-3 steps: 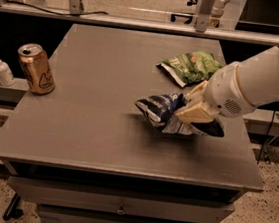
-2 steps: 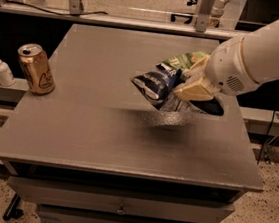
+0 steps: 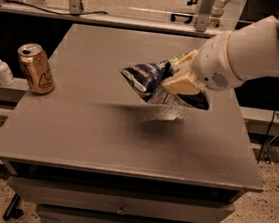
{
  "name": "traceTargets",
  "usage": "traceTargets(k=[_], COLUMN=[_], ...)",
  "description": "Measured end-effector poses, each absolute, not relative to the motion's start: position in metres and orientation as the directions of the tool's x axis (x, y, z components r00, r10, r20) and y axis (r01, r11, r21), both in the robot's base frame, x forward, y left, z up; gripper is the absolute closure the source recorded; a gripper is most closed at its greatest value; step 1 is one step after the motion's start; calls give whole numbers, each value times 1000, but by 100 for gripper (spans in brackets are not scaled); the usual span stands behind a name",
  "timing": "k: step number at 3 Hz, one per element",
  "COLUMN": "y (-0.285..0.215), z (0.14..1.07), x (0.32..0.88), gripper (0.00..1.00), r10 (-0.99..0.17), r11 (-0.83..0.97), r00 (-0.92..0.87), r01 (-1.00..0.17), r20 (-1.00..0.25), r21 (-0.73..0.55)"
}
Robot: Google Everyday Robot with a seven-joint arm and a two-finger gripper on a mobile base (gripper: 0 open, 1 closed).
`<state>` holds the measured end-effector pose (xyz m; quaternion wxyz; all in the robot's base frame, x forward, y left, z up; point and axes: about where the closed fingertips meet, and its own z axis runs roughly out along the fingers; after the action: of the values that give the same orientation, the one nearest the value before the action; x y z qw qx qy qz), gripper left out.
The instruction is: Move blue chip bag near orange can
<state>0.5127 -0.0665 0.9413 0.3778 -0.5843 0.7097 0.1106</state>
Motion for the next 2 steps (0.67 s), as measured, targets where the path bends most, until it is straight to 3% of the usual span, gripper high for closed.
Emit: traceTargets(k=[2], y=[26], z=[944], x=[565], gripper=[100], r10=[-739], r11=[269], r00=[92], r01=[-868], r20=[-668], r21=[-417])
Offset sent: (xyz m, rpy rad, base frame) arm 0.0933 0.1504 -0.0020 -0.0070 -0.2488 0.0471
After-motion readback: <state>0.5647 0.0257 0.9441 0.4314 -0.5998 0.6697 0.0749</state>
